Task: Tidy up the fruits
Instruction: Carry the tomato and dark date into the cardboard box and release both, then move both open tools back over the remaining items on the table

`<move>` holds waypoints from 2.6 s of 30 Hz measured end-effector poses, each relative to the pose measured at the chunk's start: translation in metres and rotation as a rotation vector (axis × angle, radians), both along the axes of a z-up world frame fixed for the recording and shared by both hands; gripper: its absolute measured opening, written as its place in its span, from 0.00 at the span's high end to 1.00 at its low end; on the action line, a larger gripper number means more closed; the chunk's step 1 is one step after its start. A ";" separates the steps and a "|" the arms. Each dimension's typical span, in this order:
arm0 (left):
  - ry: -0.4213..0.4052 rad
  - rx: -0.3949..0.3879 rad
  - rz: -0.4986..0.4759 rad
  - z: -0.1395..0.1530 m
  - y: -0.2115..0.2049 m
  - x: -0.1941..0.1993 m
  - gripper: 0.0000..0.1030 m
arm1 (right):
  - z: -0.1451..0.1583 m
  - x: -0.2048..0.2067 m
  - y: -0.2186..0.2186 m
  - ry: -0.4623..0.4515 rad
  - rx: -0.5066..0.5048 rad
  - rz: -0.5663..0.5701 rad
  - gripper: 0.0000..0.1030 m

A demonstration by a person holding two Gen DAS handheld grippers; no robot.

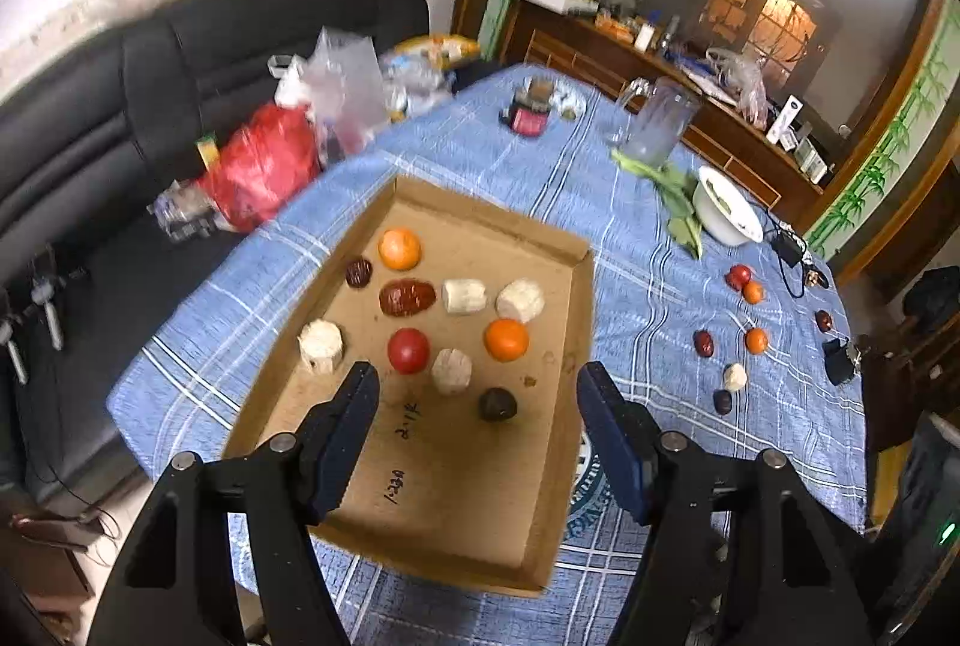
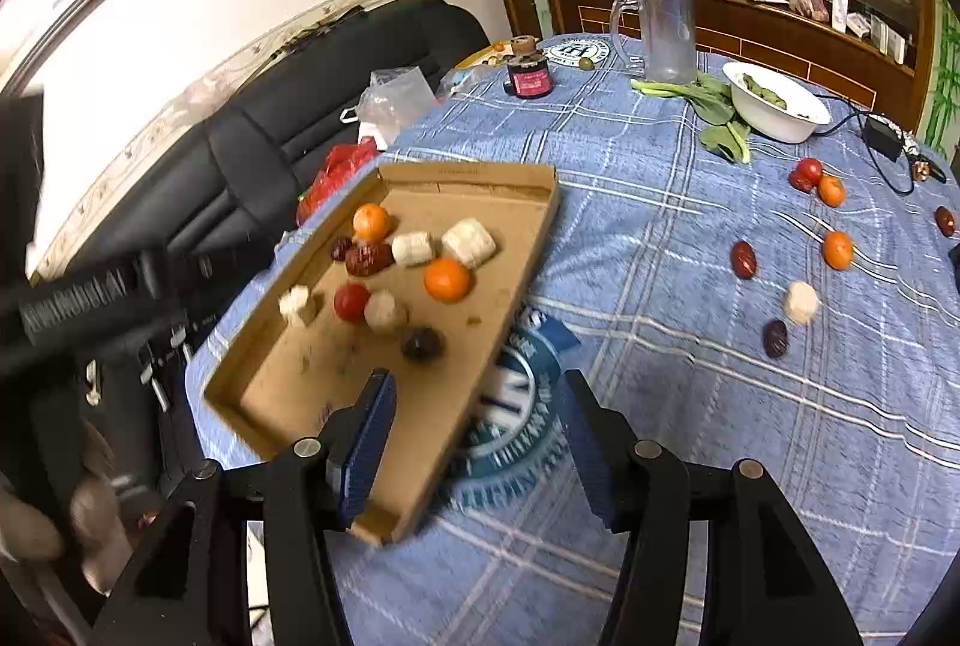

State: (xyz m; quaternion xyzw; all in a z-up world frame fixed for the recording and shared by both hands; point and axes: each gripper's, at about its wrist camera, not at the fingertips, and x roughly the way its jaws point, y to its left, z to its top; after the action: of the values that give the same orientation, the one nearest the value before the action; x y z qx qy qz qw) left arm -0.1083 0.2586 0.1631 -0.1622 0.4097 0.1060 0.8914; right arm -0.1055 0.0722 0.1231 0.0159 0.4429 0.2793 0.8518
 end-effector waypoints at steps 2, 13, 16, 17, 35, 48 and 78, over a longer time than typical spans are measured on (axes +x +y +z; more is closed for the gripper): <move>-0.031 0.062 0.016 0.014 -0.010 -0.008 0.34 | 0.001 -0.008 -0.004 -0.009 -0.007 0.021 0.41; -0.121 0.229 0.136 0.060 -0.035 -0.053 0.33 | 0.013 -0.028 -0.014 -0.042 0.007 0.077 0.31; -0.122 0.218 0.179 0.061 -0.029 -0.069 0.32 | 0.011 -0.030 -0.007 -0.024 0.004 0.103 0.31; -0.122 0.211 0.194 0.061 -0.026 -0.074 0.32 | 0.010 -0.031 -0.003 -0.016 0.002 0.117 0.31; -0.112 0.070 0.538 0.044 0.057 -0.176 0.30 | -0.009 -0.088 0.088 0.005 -0.096 0.450 0.31; -0.084 0.064 0.484 0.035 0.050 -0.168 0.30 | -0.016 -0.092 0.087 0.028 -0.103 0.433 0.31; 0.063 0.099 -0.159 -0.038 -0.139 0.000 0.31 | -0.058 -0.008 -0.140 0.198 -0.080 -0.263 0.31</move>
State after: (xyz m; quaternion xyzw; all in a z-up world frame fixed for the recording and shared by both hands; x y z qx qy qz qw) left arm -0.1086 0.1198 0.1252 -0.0814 0.4433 0.0601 0.8906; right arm -0.1140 -0.0680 0.0652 0.0674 0.5295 0.1447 0.8331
